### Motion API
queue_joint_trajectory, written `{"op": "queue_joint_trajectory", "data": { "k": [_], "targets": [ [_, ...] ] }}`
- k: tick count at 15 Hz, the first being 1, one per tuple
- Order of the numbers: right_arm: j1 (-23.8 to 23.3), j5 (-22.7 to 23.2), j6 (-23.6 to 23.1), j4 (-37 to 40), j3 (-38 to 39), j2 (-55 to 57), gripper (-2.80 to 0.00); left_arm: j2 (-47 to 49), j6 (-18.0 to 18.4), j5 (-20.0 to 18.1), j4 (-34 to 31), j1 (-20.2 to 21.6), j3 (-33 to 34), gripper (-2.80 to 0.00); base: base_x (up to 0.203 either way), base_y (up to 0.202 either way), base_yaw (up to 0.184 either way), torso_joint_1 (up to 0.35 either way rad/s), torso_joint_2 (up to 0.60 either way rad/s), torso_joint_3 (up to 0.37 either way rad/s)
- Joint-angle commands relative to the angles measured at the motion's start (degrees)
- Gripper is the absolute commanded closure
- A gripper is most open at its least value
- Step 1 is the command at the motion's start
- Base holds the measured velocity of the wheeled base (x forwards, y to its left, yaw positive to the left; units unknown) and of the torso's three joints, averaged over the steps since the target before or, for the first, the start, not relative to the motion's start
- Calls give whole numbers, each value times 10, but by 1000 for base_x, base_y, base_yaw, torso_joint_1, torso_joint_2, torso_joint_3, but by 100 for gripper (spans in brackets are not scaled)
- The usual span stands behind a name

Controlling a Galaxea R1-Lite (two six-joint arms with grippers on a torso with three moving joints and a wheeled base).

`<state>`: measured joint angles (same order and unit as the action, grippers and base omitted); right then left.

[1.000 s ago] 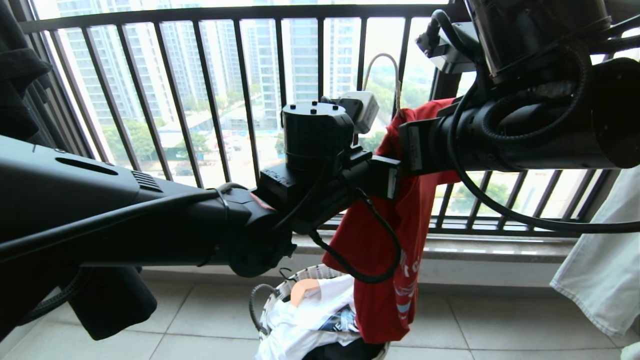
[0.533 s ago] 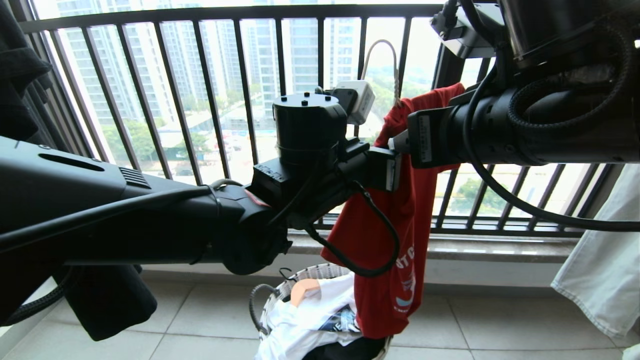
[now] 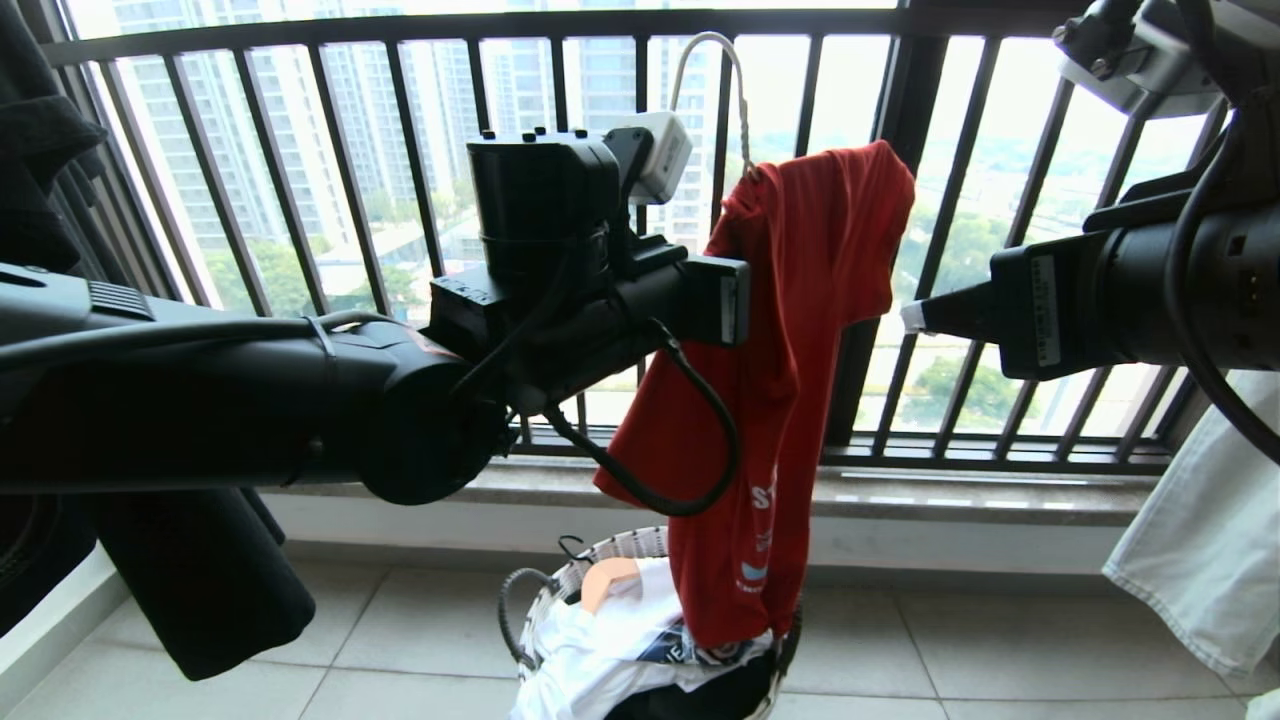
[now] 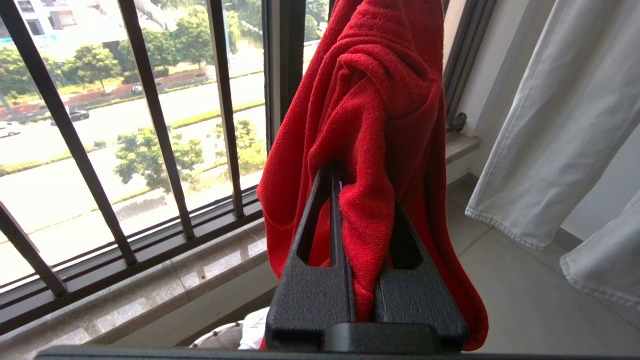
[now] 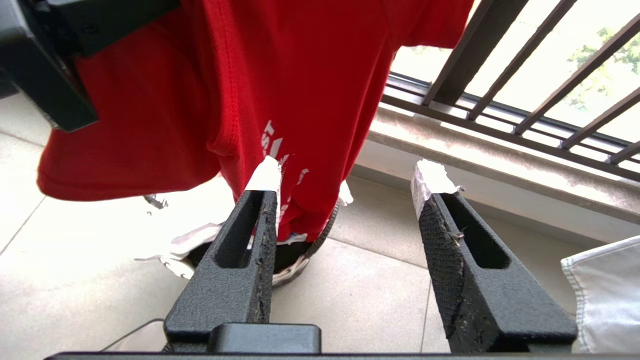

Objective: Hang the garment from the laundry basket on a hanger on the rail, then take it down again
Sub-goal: Hang the clothes on the clothes rack

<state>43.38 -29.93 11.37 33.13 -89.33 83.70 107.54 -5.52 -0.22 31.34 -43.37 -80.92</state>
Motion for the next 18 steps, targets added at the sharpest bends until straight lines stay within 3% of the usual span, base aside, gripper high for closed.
{"op": "queue_joint_trajectory", "data": {
  "k": [1,5,7,11,15,18],
  "targets": [
    [-26,-1,-5,2,11,-26,0,-26,-7,-30,-25,2,8,0,0,0,0,0,0,0],
    [-102,12,-77,2,17,-28,0,-58,-8,-136,-68,15,37,0,0,0,0,0,0,0],
    [-133,48,-120,4,13,-28,0,-79,-8,-191,-82,25,57,0,0,0,0,0,0,0],
    [-133,65,-147,7,0,-36,0,-90,-8,-254,-85,45,75,0,0,0,0,0,0,0],
    [-134,72,-147,25,8,-55,0,-97,-7,-393,-81,85,106,0,0,0,0,0,0,0],
    [-134,108,-148,51,8,-71,0,-83,-6,-451,-79,106,108,0,0,0,0,0,0,0]
  ]
}}
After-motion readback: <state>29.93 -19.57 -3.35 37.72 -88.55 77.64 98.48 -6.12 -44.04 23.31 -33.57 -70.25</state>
